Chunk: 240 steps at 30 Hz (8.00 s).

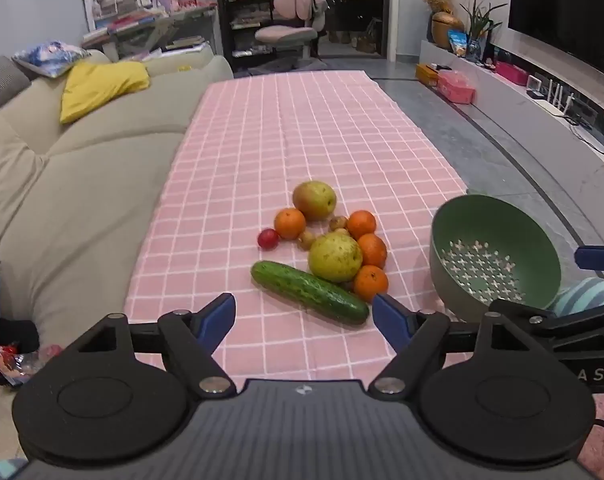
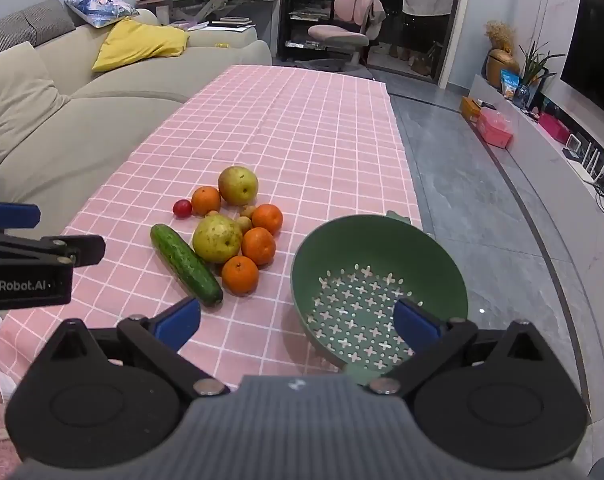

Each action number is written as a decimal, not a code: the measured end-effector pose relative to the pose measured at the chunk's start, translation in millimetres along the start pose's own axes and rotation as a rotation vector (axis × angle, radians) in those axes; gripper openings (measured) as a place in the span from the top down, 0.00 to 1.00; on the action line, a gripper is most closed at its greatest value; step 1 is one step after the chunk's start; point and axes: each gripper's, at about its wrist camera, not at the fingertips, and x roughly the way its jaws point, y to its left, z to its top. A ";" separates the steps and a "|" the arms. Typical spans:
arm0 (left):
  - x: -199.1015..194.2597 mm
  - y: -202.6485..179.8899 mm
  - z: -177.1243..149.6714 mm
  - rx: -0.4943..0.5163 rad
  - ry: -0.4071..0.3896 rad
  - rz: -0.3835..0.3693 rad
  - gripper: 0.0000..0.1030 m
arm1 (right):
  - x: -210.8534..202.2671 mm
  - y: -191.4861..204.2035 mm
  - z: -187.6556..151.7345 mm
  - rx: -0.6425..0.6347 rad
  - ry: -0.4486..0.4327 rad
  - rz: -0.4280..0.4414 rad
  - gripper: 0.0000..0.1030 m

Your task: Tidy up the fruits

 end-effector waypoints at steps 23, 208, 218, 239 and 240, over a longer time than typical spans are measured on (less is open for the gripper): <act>6.2 1.0 -0.1 -0.005 0.013 0.004 0.12 | 3.3 0.8 0.2 0.010 0.045 0.003 0.04; 205.0 111.4 -0.5 -0.745 0.441 -0.120 0.52 | 234.4 82.9 57.5 -0.272 0.291 0.358 0.41; 186.3 111.1 19.4 -0.533 0.495 -0.092 0.53 | 223.4 85.3 47.0 -0.289 0.302 0.363 0.41; 200.1 111.5 -0.8 -0.625 0.421 -0.055 0.54 | 230.4 98.1 46.9 -0.376 0.266 0.335 0.40; 198.3 110.4 -0.7 -0.613 0.413 -0.057 0.55 | 230.3 97.8 46.9 -0.371 0.266 0.335 0.40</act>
